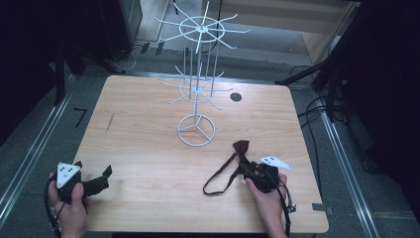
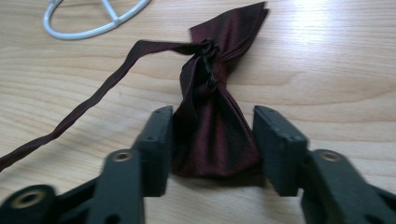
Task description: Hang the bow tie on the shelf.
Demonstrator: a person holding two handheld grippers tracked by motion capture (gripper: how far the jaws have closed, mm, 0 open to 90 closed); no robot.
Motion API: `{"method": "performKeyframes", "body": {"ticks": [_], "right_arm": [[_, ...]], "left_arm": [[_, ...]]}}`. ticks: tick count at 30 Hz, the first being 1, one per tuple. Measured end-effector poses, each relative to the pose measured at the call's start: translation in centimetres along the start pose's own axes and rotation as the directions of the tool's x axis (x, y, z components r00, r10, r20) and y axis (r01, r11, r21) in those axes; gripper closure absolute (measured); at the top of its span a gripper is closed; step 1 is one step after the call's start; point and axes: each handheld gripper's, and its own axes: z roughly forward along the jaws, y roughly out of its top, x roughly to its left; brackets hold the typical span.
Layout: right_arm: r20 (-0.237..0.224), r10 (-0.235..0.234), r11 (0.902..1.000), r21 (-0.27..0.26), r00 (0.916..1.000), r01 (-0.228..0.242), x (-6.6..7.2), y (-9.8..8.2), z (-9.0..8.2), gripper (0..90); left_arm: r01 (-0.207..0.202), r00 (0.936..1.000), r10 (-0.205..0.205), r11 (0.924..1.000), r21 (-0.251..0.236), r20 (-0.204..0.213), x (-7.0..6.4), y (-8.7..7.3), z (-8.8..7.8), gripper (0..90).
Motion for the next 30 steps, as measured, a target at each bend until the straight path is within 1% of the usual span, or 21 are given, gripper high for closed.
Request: {"method": "performKeyframes", "body": {"ticks": [2,4,6,7,8,10,11,14,16,17,18,19,20,21,22,24,25,26,28,29,30], "right_arm": [[0.01,-0.03,0.9995,0.007,0.9995,0.03,0.4,-0.1,0.1,63.2],[0.025,-0.056,0.9984,0.011,0.9981,0.056,0.7,-0.1,0.1,73.6],[0.011,-0.049,0.9988,0.012,0.9988,0.049,0.8,-0.1,0.2,80.4],[0.013,-0.042,0.9991,0.009,0.999,0.042,0.9,-0.1,0.2,82.9],[0.016,-0.046,0.9989,0.004,0.9988,0.046,0.9,-0.2,0.2,84.3],[0.023,-0.057,0.9984,0.002,0.9981,0.057,1.0,-0.2,0.2,85.2],[0.036,-0.079,0.9969,-0.004,0.9962,0.079,1.3,-0.2,0.2,86.0],[0.033,-0.098,0.9948,-0.024,0.9947,0.098,1.6,-0.2,0.1,86.3],[0.031,-0.102,0.9935,-0.048,0.9943,0.103,1.8,-0.2,-0.2,86.2],[0.031,-0.102,0.9935,-0.048,0.9943,0.103,1.8,-0.2,-0.2,86.2],[0.019,-0.097,0.9928,-0.069,0.9951,0.098,2.0,0.0,-0.5,86.2],[0.019,-0.097,0.9928,-0.069,0.9951,0.098,2.0,0.0,-0.5,86.2],[0.011,-0.101,0.9904,-0.094,0.9948,0.102,2.2,0.1,-0.8,86.2],[0.011,-0.101,0.9904,-0.094,0.9948,0.102,2.2,0.1,-0.8,86.2],[0.0,-0.111,0.9862,-0.123,0.9938,0.11,2.6,0.2,-1.3,86.2],[0.0,-0.129,0.9802,-0.151,0.9916,0.128,3.0,0.4,-1.8,86.2],[0.0,-0.129,0.9802,-0.151,0.9916,0.128,3.0,0.4,-1.8,86.2],[-0.004,-0.141,0.9752,-0.173,0.99,0.138,3.3,0.6,-2.3,86.2],[-0.006,-0.144,0.9709,-0.194,0.9896,0.14,3.6,0.9,-2.7,86.2],[-0.006,-0.144,0.9709,-0.194,0.9896,0.14,3.6,0.9,-2.7,86.2],[-0.01,-0.147,0.9688,-0.203,0.9891,0.142,3.8,1.2,-3.0,86.2]], "left_arm": [[0.0,1.0,0.0,1.0,0.0,0.0,0.0,0.0,0.0,0.1],[-0.001,1.0,0.001,1.0,0.0,0.0,0.0,0.0,0.0,0.1],[0.0,1.0,0.0,1.0,0.003,0.003,0.0,0.0,0.0,0.1],[-0.004,1.0,0.004,1.0,0.006,0.006,0.0,0.0,0.0,0.1],[-0.007,1.0,0.007,1.0,0.007,0.006,0.0,0.0,0.0,0.1],[-0.008,1.0,0.008,0.9999,0.006,0.005,0.0,0.0,0.0,0.1],[-0.006,1.0,0.006,1.0,0.006,0.006,0.0,0.0,0.0,0.1],[-0.006,0.9999,0.006,1.0,0.007,0.01,0.0,0.0,0.0,0.1],[-0.009,0.9999,0.008,0.9999,0.007,0.007,-0.1,0.0,0.0,0.1],[-0.009,0.9999,0.008,0.9999,0.007,0.007,-0.1,0.0,0.0,0.1],[-0.008,0.9999,0.008,1.0,0.005,0.01,-0.1,0.0,0.0,0.1],[-0.008,0.9999,0.008,1.0,0.005,0.01,-0.1,0.0,0.0,0.1],[-0.007,0.9999,0.007,1.0,0.002,0.009,-0.1,0.0,0.0,0.1],[-0.007,0.9999,0.007,1.0,0.002,0.009,-0.1,0.0,0.0,0.1],[-0.01,0.9999,0.01,0.9999,0.004,0.01,-0.2,-0.1,-0.1,0.1],[-0.025,0.9997,0.025,0.9997,0.008,0.007,-0.3,-0.1,-0.2,0.1],[-0.025,0.9997,0.025,0.9997,0.008,0.007,-0.3,-0.1,-0.2,0.1],[-0.029,0.9995,0.029,0.9995,0.007,0.009,-0.4,-0.1,-0.1,0.1],[-0.023,0.9997,0.023,0.9997,0.006,0.004,-0.3,-0.1,-0.2,0.1],[-0.023,0.9997,0.023,0.9997,0.006,0.004,-0.3,-0.1,-0.2,0.1],[-0.013,0.9999,0.013,0.9999,0.001,0.004,-0.3,-0.1,-0.2,0.1]]}}
